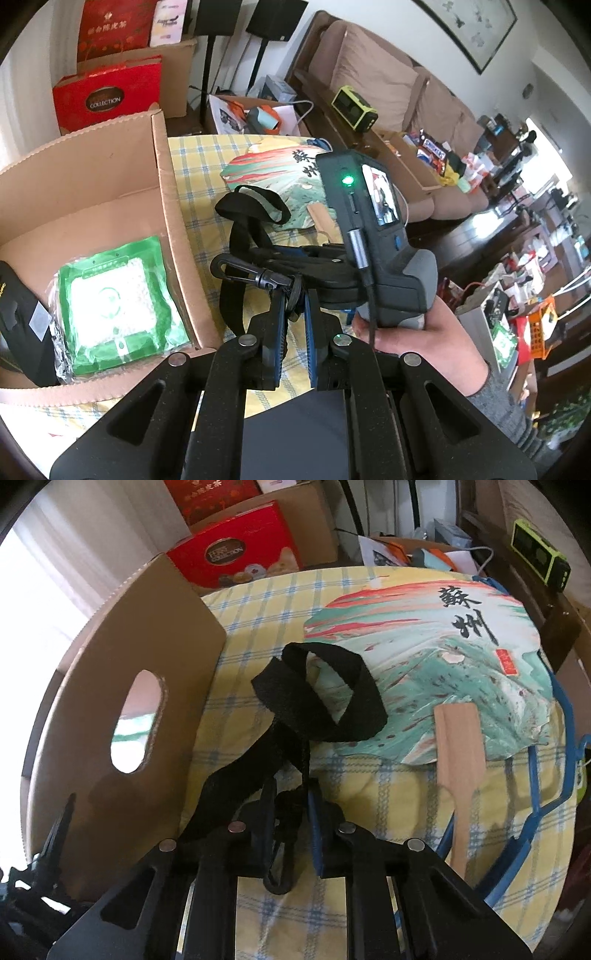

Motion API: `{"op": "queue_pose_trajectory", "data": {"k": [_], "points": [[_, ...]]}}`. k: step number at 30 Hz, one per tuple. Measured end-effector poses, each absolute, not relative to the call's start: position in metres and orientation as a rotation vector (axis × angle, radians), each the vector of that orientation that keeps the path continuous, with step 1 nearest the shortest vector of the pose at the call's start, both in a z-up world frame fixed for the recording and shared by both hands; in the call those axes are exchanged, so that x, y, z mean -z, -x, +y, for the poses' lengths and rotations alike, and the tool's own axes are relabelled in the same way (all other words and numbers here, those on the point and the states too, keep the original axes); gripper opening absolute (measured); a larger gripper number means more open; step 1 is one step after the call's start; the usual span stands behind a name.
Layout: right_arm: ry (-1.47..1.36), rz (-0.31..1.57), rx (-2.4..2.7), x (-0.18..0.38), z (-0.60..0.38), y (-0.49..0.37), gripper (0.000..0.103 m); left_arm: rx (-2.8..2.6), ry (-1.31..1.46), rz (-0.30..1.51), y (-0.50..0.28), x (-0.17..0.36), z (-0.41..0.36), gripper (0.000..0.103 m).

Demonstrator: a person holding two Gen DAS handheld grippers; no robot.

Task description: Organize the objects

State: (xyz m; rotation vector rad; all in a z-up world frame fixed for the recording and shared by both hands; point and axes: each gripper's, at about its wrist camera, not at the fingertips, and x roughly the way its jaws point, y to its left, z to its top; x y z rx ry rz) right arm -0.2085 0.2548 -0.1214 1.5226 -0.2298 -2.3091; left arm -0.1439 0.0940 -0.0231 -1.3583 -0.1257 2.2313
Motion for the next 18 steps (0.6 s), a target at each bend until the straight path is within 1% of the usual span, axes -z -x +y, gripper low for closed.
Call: {"op": "queue_pose_trajectory", "data": {"k": [10, 13, 15, 18], "points": [[-1.446, -0.478, 2.232, 0.102, 0.268, 0.21, 0.013, -2.203, 1.376, -0.131, 0.135, 0.034, 0.096, 0.009], [-1.477, -0.449, 2.234, 0.107, 0.261, 0.21, 0.013, -2.189, 1.384, -0.137, 0.133, 0.038, 0.099, 0.009], [-1.468, -0.468, 2.228, 0.108, 0.262, 0.209, 0.013, -2.182, 1.387, -0.146, 0.132, 0.037, 0.099, 0.009], [-1.423, -0.457, 2.247, 0.096, 0.263, 0.204, 0.012, -2.186, 1.376, -0.15, 0.133, 0.031, 0.098, 0.009]]}}
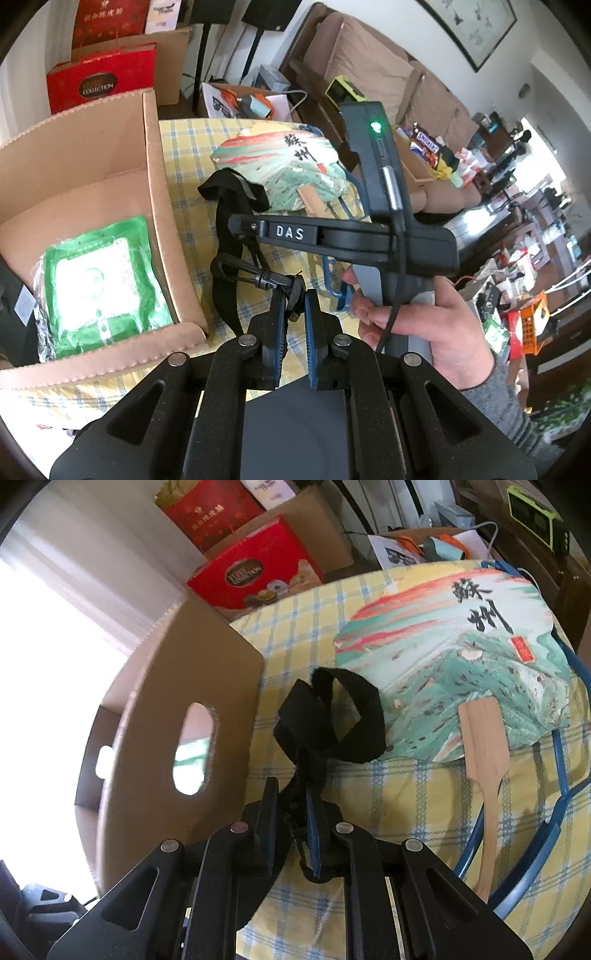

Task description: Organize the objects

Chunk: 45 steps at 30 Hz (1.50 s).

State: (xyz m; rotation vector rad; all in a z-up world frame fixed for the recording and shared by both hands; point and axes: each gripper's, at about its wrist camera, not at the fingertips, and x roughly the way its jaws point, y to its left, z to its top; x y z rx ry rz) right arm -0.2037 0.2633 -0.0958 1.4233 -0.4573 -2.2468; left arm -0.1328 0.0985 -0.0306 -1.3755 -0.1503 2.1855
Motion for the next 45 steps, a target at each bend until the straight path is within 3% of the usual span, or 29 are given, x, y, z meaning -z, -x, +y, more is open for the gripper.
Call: {"op": "queue_pose_trajectory", "data": {"k": [14, 25, 35, 45], "points": [[-1.134, -0.249, 2.385, -0.048, 0.256, 0.185, 0.012, -2.34, 1.105, -0.15, 0.149, -0.092, 0.072, 0.009], [-0.968, -0.052, 2.383, -0.14, 0.197, 0.162, 0.012, -2.479, 0.99, -0.158, 0.15, -0.152, 0.018, 0.009], [-0.966, 0.015, 2.285, -0.143, 0.121, 0.167, 0.012, -2.604, 1.068, -0.194, 0.167, -0.142, -0.052, 0.009], [-1.103, 0.03, 2.226, -0.079, 0.08, 0.207, 0.012, -2.685, 1.178, -0.14, 0.208, -0.098, -0.09, 0.009]]}}
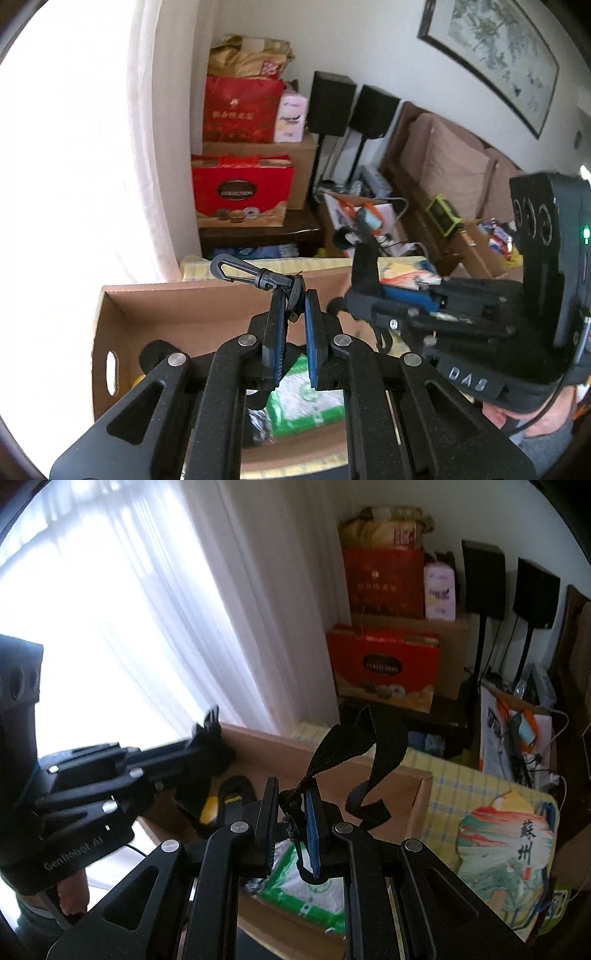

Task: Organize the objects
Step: 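Carry the black strap over the box and lower it inside, then open both grippers and withdraw them from the box toward the table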

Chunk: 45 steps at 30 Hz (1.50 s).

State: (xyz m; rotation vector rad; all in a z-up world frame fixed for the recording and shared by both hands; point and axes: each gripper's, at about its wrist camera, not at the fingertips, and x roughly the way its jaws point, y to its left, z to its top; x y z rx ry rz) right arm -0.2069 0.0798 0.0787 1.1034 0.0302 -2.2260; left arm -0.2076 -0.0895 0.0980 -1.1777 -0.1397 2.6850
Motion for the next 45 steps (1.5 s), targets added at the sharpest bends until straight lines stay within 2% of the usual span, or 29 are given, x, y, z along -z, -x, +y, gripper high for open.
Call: {"op": "queue_pose_trajectory", "data": {"k": [15, 18, 21, 23, 25, 27, 28, 30, 32, 41, 45], "points": [[-1.31, 0.053, 2.171, 0.017, 0.066, 0.266, 0.013, -2.574, 1.399, -0.14, 0.291, -0.007, -0.084, 0.009], [-1.341, 0.074, 2.167, 0.03, 0.062, 0.27, 0.016, -2.553, 1.448, -0.13, 0.299, 0.01, -0.084, 0.011], [-1.352, 0.092, 2.18, 0.035, 0.062, 0.27, 0.018, -2.544, 1.483, -0.118, 0.302, 0.021, -0.085, 0.018], [-1.349, 0.099, 2.193, 0.035, 0.065, 0.269, 0.023, -2.541, 1.493, -0.132, 0.302, 0.025, -0.087, 0.031], [-1.346, 0.099, 2.199, 0.034, 0.067, 0.267, 0.029, -2.54, 1.489, -0.154, 0.299, 0.025, -0.089, 0.05], [-1.337, 0.1, 2.212, 0.03, 0.072, 0.263, 0.031, -2.553, 1.479, -0.175, 0.295, 0.024, -0.091, 0.059], [-1.329, 0.096, 2.217, 0.027, 0.075, 0.261, 0.032, -2.559, 1.473, -0.174, 0.292, 0.022, -0.092, 0.061], [-1.321, 0.091, 2.223, 0.023, 0.08, 0.257, 0.044, -2.575, 1.457, -0.154, 0.285, 0.018, -0.089, 0.064], [-1.307, 0.074, 2.229, 0.018, 0.086, 0.251, 0.049, -2.585, 1.44, -0.153, 0.28, 0.013, -0.09, 0.071], [-1.255, 0.031, 2.266, -0.004, 0.114, 0.227, 0.051, -2.642, 1.363, -0.179, 0.255, -0.011, -0.092, 0.083], [-1.234, 0.038, 2.301, -0.012, 0.127, 0.215, 0.055, -2.664, 1.337, -0.21, 0.244, -0.015, -0.095, 0.088]]}}
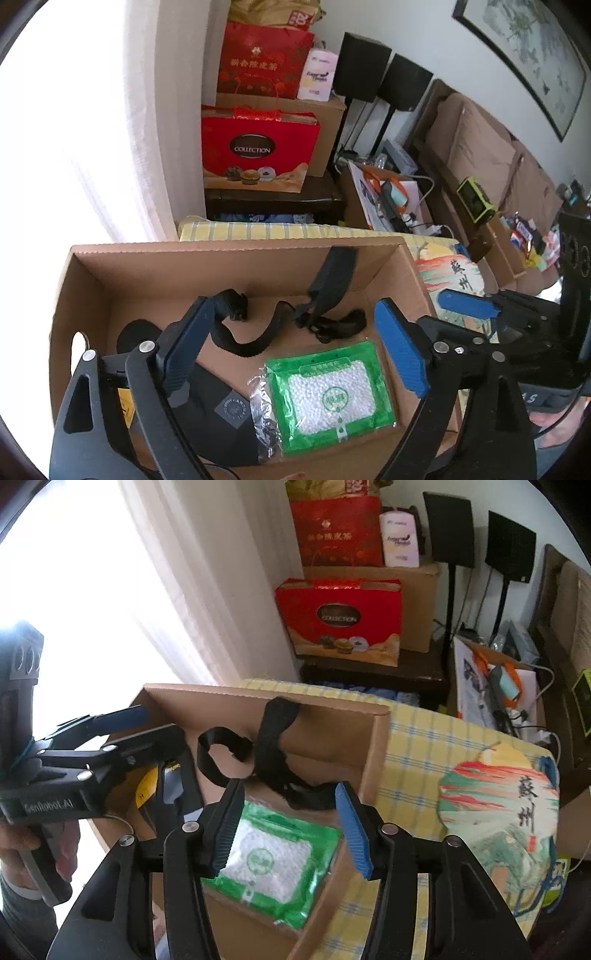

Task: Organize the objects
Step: 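Open both grippers and withdraw them from the box toward the table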

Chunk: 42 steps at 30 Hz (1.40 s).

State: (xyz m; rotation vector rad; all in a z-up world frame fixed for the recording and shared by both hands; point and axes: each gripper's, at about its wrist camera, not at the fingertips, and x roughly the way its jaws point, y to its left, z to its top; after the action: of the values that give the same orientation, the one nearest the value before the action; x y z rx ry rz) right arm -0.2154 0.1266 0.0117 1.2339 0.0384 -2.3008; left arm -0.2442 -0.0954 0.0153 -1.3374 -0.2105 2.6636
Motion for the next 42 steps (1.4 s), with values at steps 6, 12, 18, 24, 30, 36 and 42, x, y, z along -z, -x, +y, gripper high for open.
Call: {"op": "queue_pose_trajectory", "data": {"k": [6, 12, 18, 24, 30, 36, 42], "points": [[-1.232, 0.037, 2.354, -0.015, 0.147, 0.203, 0.065, -2.707, 1.297, -0.159, 0.225, -0.018, -0.086, 0.089], [-1.22, 0.032, 2.408, -0.017, 0.164, 0.193, 0.075, -2.747, 1.237, -0.1, 0.204, -0.021, -0.07, 0.103], [-1.2, 0.026, 2.461, -0.018, 0.176, 0.181, 0.083, -2.791, 1.175, -0.04, 0.187, -0.027, -0.057, 0.103], [-1.207, 0.04, 2.498, -0.015, 0.187, 0.172, 0.096, -2.785, 1.178, -0.038, 0.176, -0.024, -0.047, 0.103], [-1.212, 0.067, 2.517, -0.01, 0.195, 0.161, 0.103, -2.76, 1.194, -0.033, 0.167, -0.018, -0.036, 0.103], [-1.229, 0.068, 2.549, -0.006, 0.213, 0.152, 0.103, -2.743, 1.167, -0.011, 0.156, -0.017, -0.022, 0.103], [-1.239, 0.049, 2.594, -0.005, 0.252, 0.134, 0.103, -2.704, 1.169, -0.044, 0.146, -0.015, -0.008, 0.103]]}}
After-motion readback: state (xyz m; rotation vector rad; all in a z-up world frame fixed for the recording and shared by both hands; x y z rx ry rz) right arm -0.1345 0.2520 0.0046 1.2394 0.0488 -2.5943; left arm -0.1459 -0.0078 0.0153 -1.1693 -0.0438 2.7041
